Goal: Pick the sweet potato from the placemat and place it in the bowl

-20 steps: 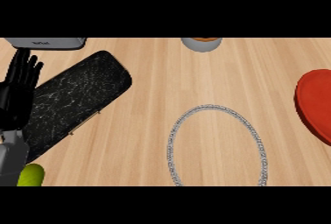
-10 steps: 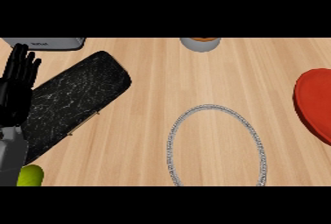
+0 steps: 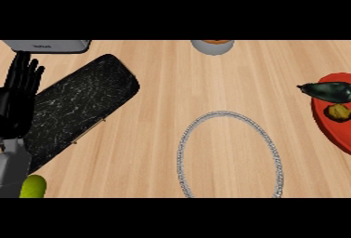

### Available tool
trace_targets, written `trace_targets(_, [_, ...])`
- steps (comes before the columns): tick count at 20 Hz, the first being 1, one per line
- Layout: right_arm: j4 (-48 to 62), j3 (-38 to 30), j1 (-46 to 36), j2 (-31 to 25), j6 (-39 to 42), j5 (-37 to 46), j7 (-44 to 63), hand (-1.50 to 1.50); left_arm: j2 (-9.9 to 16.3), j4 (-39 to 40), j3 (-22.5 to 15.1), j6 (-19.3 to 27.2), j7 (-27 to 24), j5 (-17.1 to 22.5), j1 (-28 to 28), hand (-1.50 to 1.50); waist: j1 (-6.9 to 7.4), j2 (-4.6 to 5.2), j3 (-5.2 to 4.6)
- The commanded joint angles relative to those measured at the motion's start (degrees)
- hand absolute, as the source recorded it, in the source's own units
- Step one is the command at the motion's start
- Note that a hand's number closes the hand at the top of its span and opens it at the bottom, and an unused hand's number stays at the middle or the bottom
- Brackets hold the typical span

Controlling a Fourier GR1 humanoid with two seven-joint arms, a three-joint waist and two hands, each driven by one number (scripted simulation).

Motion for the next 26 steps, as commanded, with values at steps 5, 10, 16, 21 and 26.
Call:
trace_targets(5, [8.8,-7.0,-4.0,5.5,-0.9,-7.7,-5.3,-1.50,1.1,-0.8,1.2,-1.5,0.7,0.5,0.5,0.00,-0.36,-0.11,0.01])
trace_targets(10, [12.1,-13.9,-6.8,5.0,-8.9,-10.6,-8.3,-1.50,-1.0,-0.5,0.5,0.5,0.2,-0.7,0.3,0.00,-0.50,-0.07,0.02])
trace_targets(16, [26.2,-22.2,-8.3,-4.8,-7.6,-14.2,-12.1,-1.50,-1.5,-2.0,-0.6,0.2,1.7,-1.0,-0.4,0.00,0.31,0.29,0.16])
trace_targets(21, [36.4,-26.6,-5.9,-12.4,-0.5,-17.0,-17.3,-1.50,-1.3,-0.9,0.0,-0.1,0.7,-1.2,-0.7,0.00,0.47,0.60,0.30])
trace_targets(26, [41.7,-29.4,-2.0,-16.6,4.9,-18.6,-23.5,-1.50,-1.8,-0.7,0.5,-0.9,0.2,-0.2,-0.2,0.00,0.55,0.75,0.50])
